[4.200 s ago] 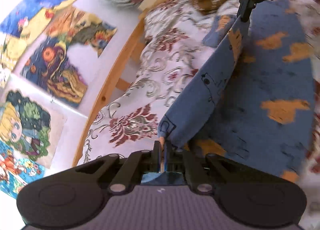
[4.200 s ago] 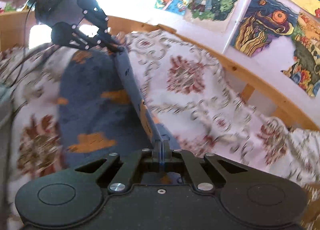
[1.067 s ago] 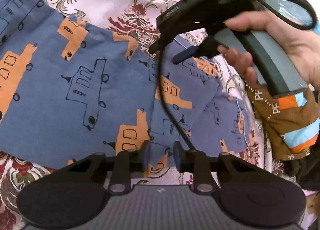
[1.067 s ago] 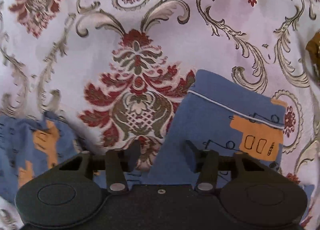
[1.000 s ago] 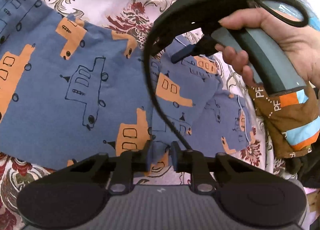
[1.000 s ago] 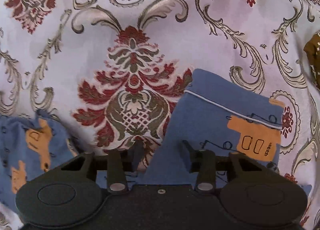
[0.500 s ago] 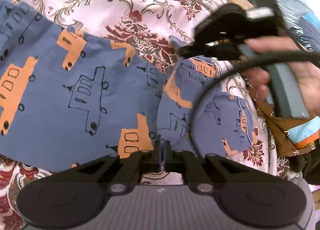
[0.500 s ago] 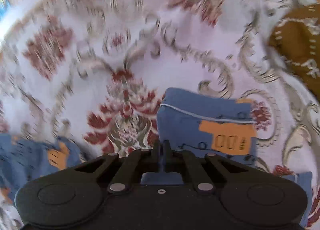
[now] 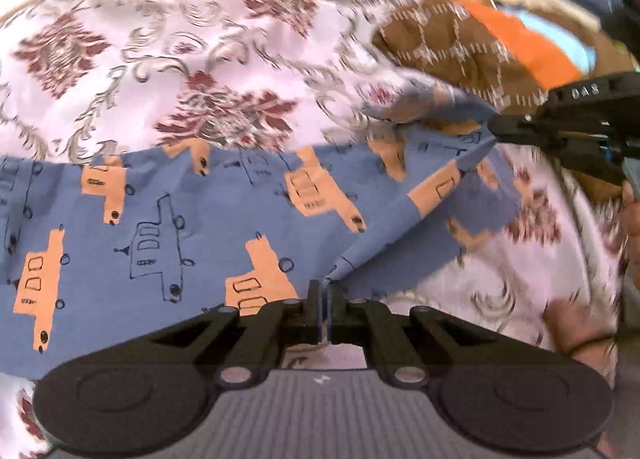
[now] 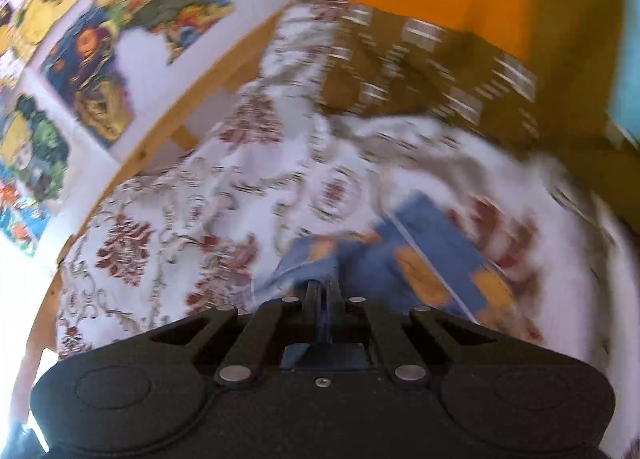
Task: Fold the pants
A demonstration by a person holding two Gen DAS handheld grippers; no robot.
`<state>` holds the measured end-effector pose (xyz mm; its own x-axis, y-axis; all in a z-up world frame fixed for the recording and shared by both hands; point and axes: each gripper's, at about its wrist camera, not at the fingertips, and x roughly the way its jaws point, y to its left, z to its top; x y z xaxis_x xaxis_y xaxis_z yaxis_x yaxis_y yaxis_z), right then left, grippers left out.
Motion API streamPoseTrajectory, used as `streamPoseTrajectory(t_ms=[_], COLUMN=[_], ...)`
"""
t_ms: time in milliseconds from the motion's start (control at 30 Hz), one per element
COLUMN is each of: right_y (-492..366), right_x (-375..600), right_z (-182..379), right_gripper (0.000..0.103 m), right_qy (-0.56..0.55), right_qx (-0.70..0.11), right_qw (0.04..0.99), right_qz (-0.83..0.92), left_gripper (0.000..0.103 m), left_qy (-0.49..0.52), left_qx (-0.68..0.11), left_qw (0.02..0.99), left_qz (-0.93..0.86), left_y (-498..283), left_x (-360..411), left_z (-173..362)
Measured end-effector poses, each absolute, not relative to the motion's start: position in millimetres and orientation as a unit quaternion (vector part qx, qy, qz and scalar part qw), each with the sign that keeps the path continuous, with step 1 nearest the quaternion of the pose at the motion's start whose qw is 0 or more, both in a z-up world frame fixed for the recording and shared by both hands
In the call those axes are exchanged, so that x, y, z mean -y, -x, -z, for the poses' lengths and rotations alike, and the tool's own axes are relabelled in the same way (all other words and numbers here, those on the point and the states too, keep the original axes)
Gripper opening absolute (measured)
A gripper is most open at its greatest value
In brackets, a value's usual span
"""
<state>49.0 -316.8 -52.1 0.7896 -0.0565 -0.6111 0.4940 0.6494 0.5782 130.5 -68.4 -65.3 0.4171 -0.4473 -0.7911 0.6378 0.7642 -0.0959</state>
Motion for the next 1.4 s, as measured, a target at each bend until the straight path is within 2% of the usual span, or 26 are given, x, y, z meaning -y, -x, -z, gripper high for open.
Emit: streamPoseTrajectory(t_ms=[167, 467, 667, 967, 1067, 1100, 1133, 1167, 1200, 1233, 1267, 1300, 1333, 1400], right_y=[-36, -23, -17, -13, -13, -12, -11, -10, -9, -8, -7, -7, -5, -2], right_x=[318, 315, 312, 312, 310, 309, 307, 306, 305, 303, 301, 299, 297, 293], right_z=[73, 85, 81, 105, 100, 97, 94, 90, 84, 78, 72, 67, 61, 51], right_gripper=[0.001, 0.001, 0.001, 0.003, 0.017, 0.025, 0.030, 0.041, 0.052, 0.058, 0.070, 0.080, 0.084, 0.099], right_qy=[-0.401, -0.397, -0.408, -0.435, -0.420, -0.413, -0.404, -0.396, -0.383, -0.365, -0.347, -0.333, -0.316, -0.275], right_qx=[-0.279, -0.289, -0.281, -0.316, -0.316, -0.317, -0.317, -0.316, -0.316, -0.316, -0.315, -0.313, -0.310, -0.304], right_qw=[0.857, 0.855, 0.854, 0.827, 0.835, 0.838, 0.843, 0.848, 0.854, 0.862, 0.870, 0.876, 0.884, 0.900], right_qz=[0.164, 0.165, 0.159, 0.167, 0.165, 0.163, 0.161, 0.158, 0.157, 0.156, 0.154, 0.153, 0.151, 0.151], left_gripper=[0.002, 0.002, 0.002, 0.002, 0.009, 0.011, 0.019, 0.024, 0.036, 0.048, 0.053, 0.063, 0.074, 0.087], left_qy=[-0.162, -0.187, -0.205, -0.274, -0.263, -0.255, -0.246, -0.235, -0.223, -0.209, -0.193, -0.180, -0.168, -0.149], left_qx=[-0.433, -0.442, -0.410, -0.408, -0.412, -0.414, -0.417, -0.418, -0.420, -0.423, -0.425, -0.425, -0.427, -0.431], left_qw=[0.825, 0.817, 0.835, 0.826, 0.827, 0.827, 0.828, 0.830, 0.831, 0.831, 0.832, 0.833, 0.833, 0.833], left_qz=[0.325, 0.319, 0.305, 0.277, 0.280, 0.281, 0.283, 0.286, 0.289, 0.294, 0.300, 0.305, 0.308, 0.313], left_y=[-123, -121, -112, -104, -106, -107, -108, -109, -111, -113, -114, -115, -117, -123], left_x=[81, 86, 86, 103, 100, 98, 96, 93, 90, 87, 83, 79, 76, 71], left_z=[73, 81, 72, 82, 81, 80, 79, 76, 73, 70, 65, 60, 55, 47])
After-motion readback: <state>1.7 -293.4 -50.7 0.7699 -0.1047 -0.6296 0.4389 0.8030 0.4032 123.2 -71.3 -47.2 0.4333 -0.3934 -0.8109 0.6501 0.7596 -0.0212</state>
